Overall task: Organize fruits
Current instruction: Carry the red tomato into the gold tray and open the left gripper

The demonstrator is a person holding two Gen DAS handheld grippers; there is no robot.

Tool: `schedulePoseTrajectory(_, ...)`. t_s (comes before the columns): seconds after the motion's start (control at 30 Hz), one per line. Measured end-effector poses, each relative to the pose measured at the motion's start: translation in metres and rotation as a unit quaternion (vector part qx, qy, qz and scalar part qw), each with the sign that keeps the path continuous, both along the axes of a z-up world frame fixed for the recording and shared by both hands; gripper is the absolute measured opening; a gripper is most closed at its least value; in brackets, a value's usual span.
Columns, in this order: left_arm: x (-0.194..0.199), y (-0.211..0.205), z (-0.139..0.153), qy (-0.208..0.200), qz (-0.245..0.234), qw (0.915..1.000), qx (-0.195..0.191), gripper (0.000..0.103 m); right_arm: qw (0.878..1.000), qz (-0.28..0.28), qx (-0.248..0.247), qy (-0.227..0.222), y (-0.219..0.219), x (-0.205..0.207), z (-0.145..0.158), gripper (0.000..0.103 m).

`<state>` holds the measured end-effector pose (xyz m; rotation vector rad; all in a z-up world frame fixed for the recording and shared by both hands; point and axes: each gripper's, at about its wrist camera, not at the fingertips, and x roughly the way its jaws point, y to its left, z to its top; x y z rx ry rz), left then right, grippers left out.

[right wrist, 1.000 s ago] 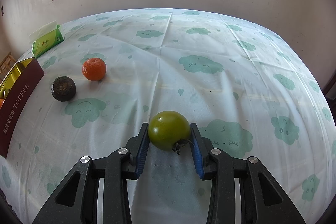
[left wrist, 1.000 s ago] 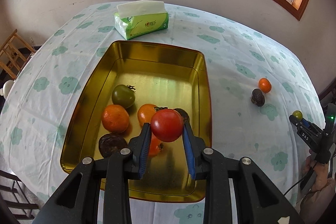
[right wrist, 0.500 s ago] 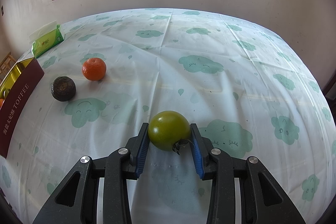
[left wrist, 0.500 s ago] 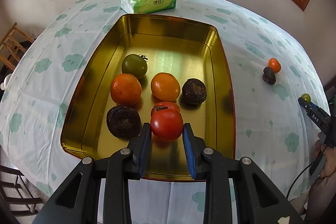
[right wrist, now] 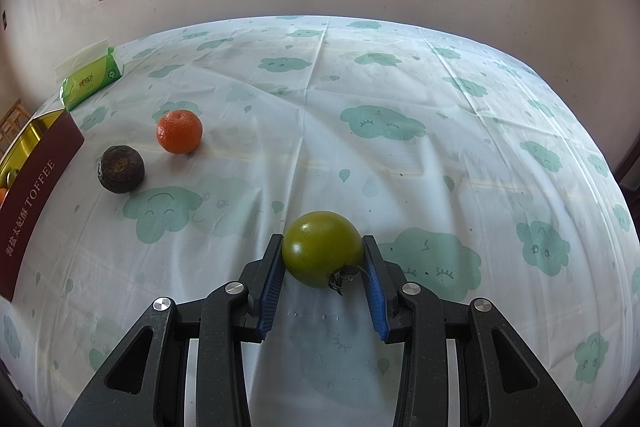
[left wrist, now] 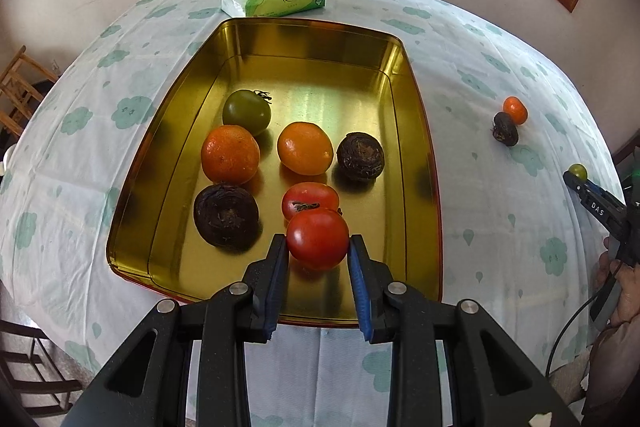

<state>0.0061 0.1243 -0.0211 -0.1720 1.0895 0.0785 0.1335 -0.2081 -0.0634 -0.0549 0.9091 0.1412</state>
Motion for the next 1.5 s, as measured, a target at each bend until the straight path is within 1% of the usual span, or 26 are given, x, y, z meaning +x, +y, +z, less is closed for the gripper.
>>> schedulePoseTrajectory(0.27, 0.0014, -0.0074, -0.0019, 0.002, -0.012, 0.9999, 0.003, 0.027, 1.000, 0.000, 0.000, 0.000, 0.0003, 0.0001, 0.0000, 0.039)
schedulePoseTrajectory(0.73, 0.0044, -0.0095, -0.0052, 0.009, -0.012, 0.9998, 0.012, 0.028, 1.000, 0.000, -0.001, 0.000, 0.0007, -0.0001, -0.0001, 0.039)
schedulePoseTrajectory(1.23, 0.0048, -0.0095, -0.0044, 0.008, -0.012, 0.9998, 0.011, 0.029, 1.000, 0.000, -0.002, 0.000, 0.0005, 0.0000, -0.0003, 0.039)
schedulePoseTrajectory(1.3, 0.0048, -0.0094, -0.0043, 0.008, -0.012, 0.9999, 0.010, 0.030, 1.000, 0.000, -0.002, 0.000, 0.0006, 0.0000, -0.0003, 0.039)
schedulePoseTrajectory(1.37, 0.0044, -0.0085, -0.0047, 0.007, -0.012, 0.9999, 0.006, 0.033, 1.000, 0.000, -0.002, 0.000, 0.0008, 0.0000, -0.0004, 0.039)
schedulePoseTrajectory(1.5, 0.0033, -0.0074, -0.0045, 0.006, -0.012, 0.9999, 0.006, 0.033, 1.000, 0.000, -0.002, 0.000, 0.0009, 0.0001, -0.0003, 0.039)
